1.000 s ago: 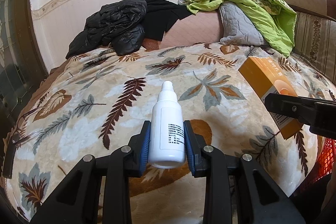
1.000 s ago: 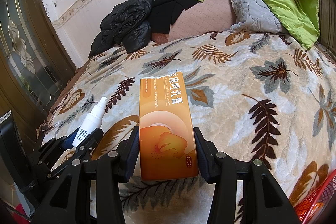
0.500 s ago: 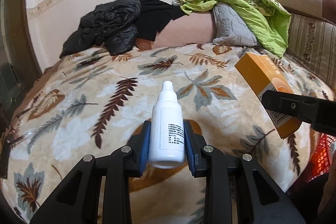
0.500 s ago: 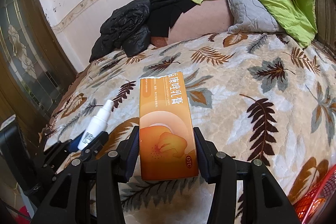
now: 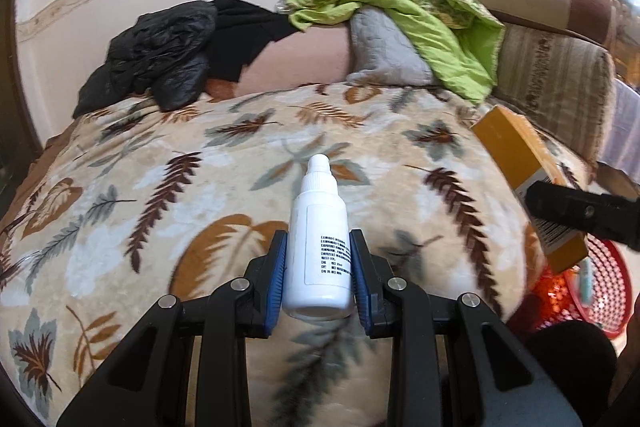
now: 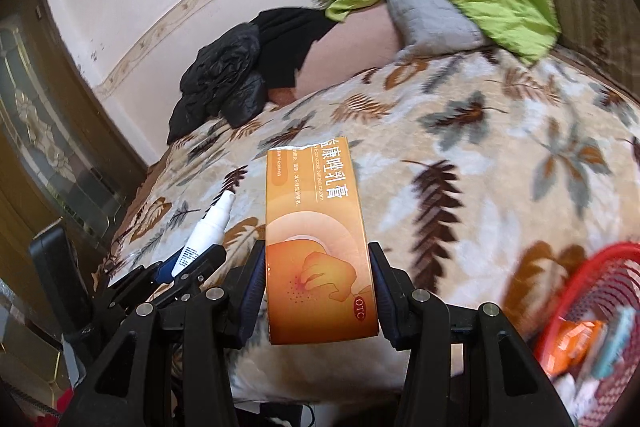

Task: Collect trash
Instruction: 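Carry the bottle and box to the red basket with both tools, then open both tools over the red basket to drop the bottle and box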

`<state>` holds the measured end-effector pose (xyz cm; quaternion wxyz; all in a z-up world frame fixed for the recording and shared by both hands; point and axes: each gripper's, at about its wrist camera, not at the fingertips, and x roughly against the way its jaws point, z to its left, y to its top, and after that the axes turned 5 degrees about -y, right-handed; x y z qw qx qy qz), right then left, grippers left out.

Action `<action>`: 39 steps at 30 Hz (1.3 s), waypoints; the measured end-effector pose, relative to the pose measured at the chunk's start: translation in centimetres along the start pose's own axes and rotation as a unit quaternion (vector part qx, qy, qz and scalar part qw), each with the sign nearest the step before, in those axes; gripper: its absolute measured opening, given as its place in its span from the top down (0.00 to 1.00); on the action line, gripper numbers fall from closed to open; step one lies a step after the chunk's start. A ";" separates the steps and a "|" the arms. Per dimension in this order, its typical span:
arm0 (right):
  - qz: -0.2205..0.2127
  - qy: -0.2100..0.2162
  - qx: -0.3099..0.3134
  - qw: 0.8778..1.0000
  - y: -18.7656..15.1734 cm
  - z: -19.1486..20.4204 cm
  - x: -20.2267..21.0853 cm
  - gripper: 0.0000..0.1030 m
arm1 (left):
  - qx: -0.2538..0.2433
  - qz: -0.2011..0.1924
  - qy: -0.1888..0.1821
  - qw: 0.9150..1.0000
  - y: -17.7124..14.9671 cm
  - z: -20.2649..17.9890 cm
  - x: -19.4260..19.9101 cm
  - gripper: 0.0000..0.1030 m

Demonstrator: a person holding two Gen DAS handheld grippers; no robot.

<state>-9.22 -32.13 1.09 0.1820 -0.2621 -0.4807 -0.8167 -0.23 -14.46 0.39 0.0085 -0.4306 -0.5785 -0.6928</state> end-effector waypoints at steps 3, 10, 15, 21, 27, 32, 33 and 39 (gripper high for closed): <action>-0.017 -0.013 -0.019 1.000 0.0 -2.1 2.8 0.49 | -0.013 -0.002 -0.026 1.000 0.3 -2.0 0.9 0.72; -0.050 -0.069 -0.075 0.994 -0.4 -8.6 8.7 0.49 | -0.062 -0.001 -0.115 0.991 1.3 -8.4 3.0 0.72; -0.060 -0.106 -0.124 0.985 -1.2 -13.4 11.6 0.49 | -0.086 0.027 -0.186 0.978 2.2 -13.3 2.9 0.72; -0.066 -0.128 -0.164 0.976 -2.3 -17.5 13.8 0.49 | -0.111 0.061 -0.240 0.963 2.5 -18.6 1.6 0.72; -0.066 -0.136 -0.190 0.970 -3.2 -20.1 14.2 0.48 | -0.120 0.096 -0.279 0.948 2.4 -22.8 -0.4 0.72; -0.059 -0.143 -0.207 0.966 -3.8 -21.6 13.8 0.48 | -0.127 0.124 -0.295 0.939 1.7 -24.9 -1.8 0.72; -0.056 -0.144 -0.211 0.965 -4.1 -21.9 13.7 0.48 | -0.128 0.130 -0.298 0.937 1.6 -25.3 -2.2 0.72; -0.027 -0.167 -0.239 0.956 -5.1 -23.3 13.0 0.39 | -0.131 0.143 -0.302 0.933 1.1 -26.1 -3.1 0.50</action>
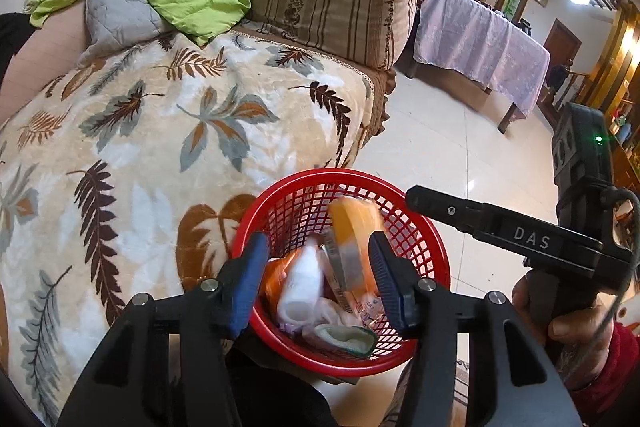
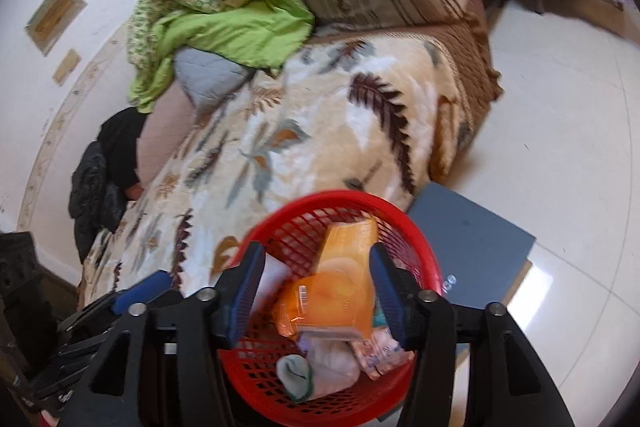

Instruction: Collect trash

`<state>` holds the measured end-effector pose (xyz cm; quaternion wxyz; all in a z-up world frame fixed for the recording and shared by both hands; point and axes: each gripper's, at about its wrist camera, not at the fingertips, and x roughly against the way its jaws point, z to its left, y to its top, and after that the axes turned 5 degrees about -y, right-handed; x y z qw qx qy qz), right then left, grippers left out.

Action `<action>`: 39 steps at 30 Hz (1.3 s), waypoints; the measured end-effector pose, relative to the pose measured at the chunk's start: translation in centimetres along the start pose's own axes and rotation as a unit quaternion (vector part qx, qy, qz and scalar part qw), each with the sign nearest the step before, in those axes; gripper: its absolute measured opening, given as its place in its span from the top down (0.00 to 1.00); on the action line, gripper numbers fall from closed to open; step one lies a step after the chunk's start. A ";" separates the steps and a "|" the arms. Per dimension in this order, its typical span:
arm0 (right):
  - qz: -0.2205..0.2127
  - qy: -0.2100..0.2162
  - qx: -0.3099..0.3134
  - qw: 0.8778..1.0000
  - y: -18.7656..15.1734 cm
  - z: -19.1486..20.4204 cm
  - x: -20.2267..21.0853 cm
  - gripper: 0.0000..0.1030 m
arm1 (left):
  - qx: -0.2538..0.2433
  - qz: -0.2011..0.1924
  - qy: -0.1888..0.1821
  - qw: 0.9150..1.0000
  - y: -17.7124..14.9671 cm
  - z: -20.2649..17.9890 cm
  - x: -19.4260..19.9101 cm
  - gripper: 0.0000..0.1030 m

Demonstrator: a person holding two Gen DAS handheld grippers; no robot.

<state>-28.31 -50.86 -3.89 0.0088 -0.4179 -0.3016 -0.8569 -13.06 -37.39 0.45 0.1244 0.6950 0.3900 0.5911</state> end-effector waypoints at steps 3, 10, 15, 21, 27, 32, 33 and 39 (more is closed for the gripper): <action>-0.006 -0.006 0.005 1.000 -0.1 0.3 0.7 0.36 | 0.011 -0.011 0.001 1.000 0.1 0.5 1.1 0.45; -0.035 -0.083 0.074 0.993 -1.1 4.6 2.8 0.21 | 0.009 -0.072 0.051 0.996 -0.7 1.8 6.4 0.29; -0.070 -0.142 0.133 0.978 -3.3 8.8 3.8 0.09 | 0.010 -0.105 0.090 0.990 -2.8 3.0 10.6 0.20; -0.115 -0.206 0.138 0.962 -6.6 12.5 5.0 0.00 | 0.019 -0.126 0.143 0.982 -6.6 4.7 14.5 0.11; -0.128 -0.213 0.123 0.961 -9.3 14.3 6.1 0.00 | 0.014 -0.132 0.221 0.966 -10.3 5.2 16.2 0.03; -0.138 -0.240 0.142 0.951 -10.9 15.5 6.4 0.00 | 0.009 -0.123 0.266 0.956 -11.2 5.5 16.2 0.03; -0.138 -0.242 0.141 0.950 -11.0 15.5 6.5 0.00 | 0.009 -0.126 0.270 0.955 -11.2 5.5 16.4 0.03; -0.142 -0.245 0.140 0.949 -11.2 15.4 6.9 0.00 | 0.031 -0.150 0.231 0.961 -11.3 6.4 17.4 0.03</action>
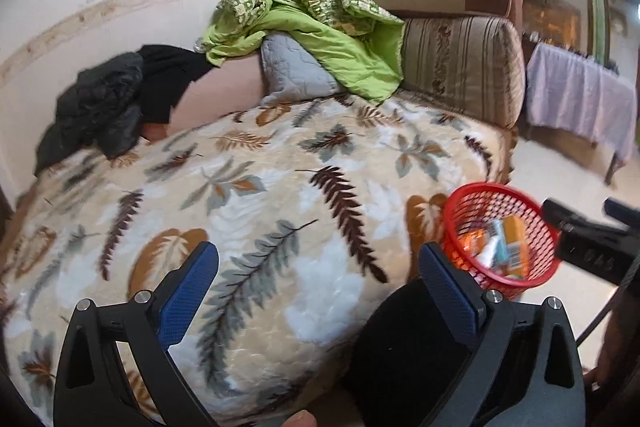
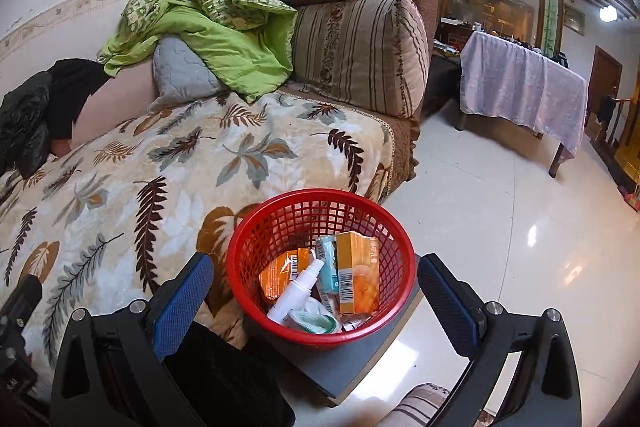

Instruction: Collect trash

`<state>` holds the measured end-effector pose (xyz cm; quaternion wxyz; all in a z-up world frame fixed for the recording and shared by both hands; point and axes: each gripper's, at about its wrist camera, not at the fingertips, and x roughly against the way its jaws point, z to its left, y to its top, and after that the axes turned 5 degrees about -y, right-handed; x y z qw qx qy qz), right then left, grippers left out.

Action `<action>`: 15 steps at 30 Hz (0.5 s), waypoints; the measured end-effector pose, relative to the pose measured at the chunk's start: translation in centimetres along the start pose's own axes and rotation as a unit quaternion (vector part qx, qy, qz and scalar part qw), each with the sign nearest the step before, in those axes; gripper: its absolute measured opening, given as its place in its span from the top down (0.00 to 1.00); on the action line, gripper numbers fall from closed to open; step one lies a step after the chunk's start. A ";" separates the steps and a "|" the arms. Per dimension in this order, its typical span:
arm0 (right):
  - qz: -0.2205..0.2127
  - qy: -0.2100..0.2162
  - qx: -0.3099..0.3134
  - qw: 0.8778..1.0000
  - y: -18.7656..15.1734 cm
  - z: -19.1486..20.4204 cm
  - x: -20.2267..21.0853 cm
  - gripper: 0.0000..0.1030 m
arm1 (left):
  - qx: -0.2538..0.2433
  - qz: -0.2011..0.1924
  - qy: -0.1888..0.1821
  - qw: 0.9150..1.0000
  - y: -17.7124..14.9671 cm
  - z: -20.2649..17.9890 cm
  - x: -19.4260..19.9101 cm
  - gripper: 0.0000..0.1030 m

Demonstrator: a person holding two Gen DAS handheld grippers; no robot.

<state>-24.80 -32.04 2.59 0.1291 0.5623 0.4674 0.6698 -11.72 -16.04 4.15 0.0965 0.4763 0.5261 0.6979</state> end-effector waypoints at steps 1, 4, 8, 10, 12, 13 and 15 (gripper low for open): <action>0.001 0.000 0.001 1.000 0.0 0.0 0.0 0.00 | 0.005 -0.003 -0.003 1.000 0.0 0.1 0.1 0.03; 0.002 0.000 0.000 1.000 0.0 -0.1 0.0 0.00 | 0.005 -0.008 0.009 1.000 0.0 0.2 0.1 0.03; 0.005 0.002 0.000 1.000 -0.1 -0.1 -0.2 0.00 | -0.004 -0.009 0.021 1.000 0.0 -0.1 0.0 0.03; 0.007 0.002 0.000 1.000 -0.1 -0.1 -0.3 0.00 | -0.007 -0.005 0.022 1.000 0.0 -0.2 -0.2 0.03; 0.008 0.003 0.000 1.000 -0.1 -0.1 -0.4 0.00 | -0.008 -0.003 0.025 1.000 -0.1 -0.2 -0.3 0.03; 0.009 0.003 -0.001 1.000 -0.1 -0.1 -0.5 0.00 | -0.008 -0.003 0.029 1.000 -0.2 -0.2 -0.3 0.03; 0.010 0.003 -0.002 1.000 -0.1 -0.1 -0.5 0.00 | -0.009 -0.008 0.032 0.999 -0.2 -0.2 -0.2 0.03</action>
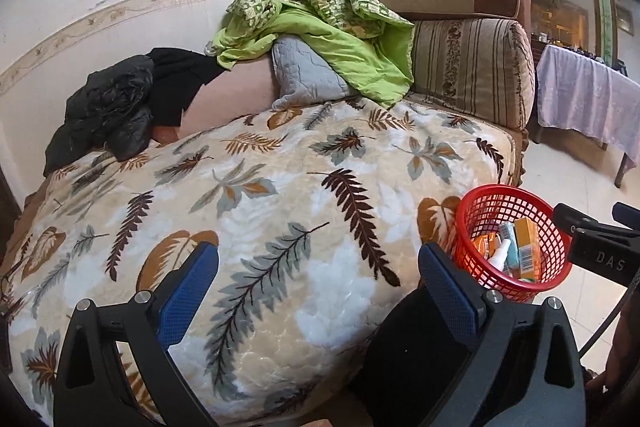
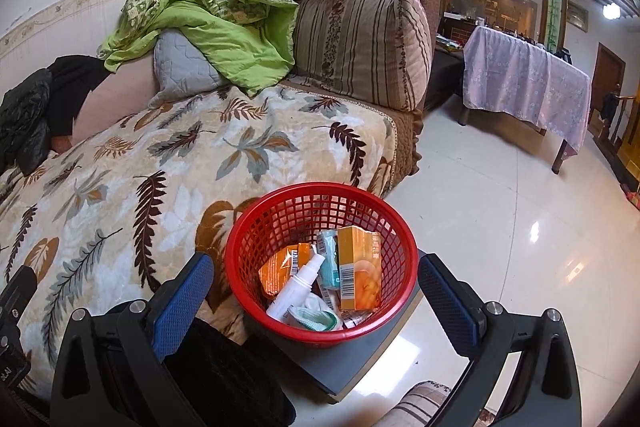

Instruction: Collect trash

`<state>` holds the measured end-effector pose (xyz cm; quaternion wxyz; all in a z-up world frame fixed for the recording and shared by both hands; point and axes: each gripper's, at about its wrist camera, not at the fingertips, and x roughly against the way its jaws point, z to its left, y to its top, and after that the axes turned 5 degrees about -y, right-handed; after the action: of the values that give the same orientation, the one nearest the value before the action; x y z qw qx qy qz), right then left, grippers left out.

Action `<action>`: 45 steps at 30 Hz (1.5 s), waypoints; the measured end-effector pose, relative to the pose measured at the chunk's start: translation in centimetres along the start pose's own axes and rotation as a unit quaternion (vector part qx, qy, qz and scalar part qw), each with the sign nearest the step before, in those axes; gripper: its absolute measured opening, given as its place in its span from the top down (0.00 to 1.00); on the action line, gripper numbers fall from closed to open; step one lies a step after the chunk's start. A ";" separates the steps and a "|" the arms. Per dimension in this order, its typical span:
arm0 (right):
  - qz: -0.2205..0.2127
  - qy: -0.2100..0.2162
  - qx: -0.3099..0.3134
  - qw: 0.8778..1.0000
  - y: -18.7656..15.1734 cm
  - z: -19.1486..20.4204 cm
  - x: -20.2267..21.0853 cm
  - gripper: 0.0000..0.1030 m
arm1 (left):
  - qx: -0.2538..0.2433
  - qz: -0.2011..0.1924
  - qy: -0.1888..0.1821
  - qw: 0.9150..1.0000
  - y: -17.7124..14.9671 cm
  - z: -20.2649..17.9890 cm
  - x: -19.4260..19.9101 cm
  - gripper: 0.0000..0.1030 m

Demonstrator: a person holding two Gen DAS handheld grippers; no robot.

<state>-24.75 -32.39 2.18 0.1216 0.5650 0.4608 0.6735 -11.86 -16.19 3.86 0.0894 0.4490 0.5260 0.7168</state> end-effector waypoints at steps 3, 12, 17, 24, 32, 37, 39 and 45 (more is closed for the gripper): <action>0.000 -0.001 0.001 1.000 0.0 0.0 0.0 0.00 | 0.004 -0.002 -0.003 1.000 0.0 0.1 0.1 0.03; 0.002 -0.002 0.002 1.000 -0.2 0.1 -0.1 0.00 | -0.005 -0.004 0.010 1.000 0.0 -0.1 0.3 0.03; 0.001 -0.002 0.002 1.000 -0.2 0.1 -0.1 0.00 | -0.004 -0.002 0.008 1.000 -0.1 -0.1 0.3 0.03; 0.002 -0.002 0.002 1.000 -0.1 0.2 -0.1 0.00 | -0.005 -0.002 0.009 1.000 -0.1 -0.1 0.3 0.03; 0.002 -0.003 0.002 1.000 -0.1 0.2 -0.1 0.00 | -0.005 -0.003 0.010 1.000 0.0 -0.3 0.3 0.03; 0.002 -0.003 0.002 1.000 -0.1 0.2 -0.1 0.00 | -0.005 -0.003 0.011 1.000 0.0 -0.3 0.3 0.03; 0.002 -0.003 0.002 1.000 -0.1 0.2 -0.1 0.00 | -0.005 -0.003 0.011 1.000 0.0 -0.3 0.3 0.03; 0.002 -0.004 0.002 1.000 -0.1 0.2 -0.1 0.00 | -0.005 -0.003 0.011 1.000 0.0 -0.4 0.3 0.03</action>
<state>-24.60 -32.29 2.03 0.1207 0.5688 0.4602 0.6709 -12.33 -16.22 4.00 0.0879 0.4391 0.5250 0.7238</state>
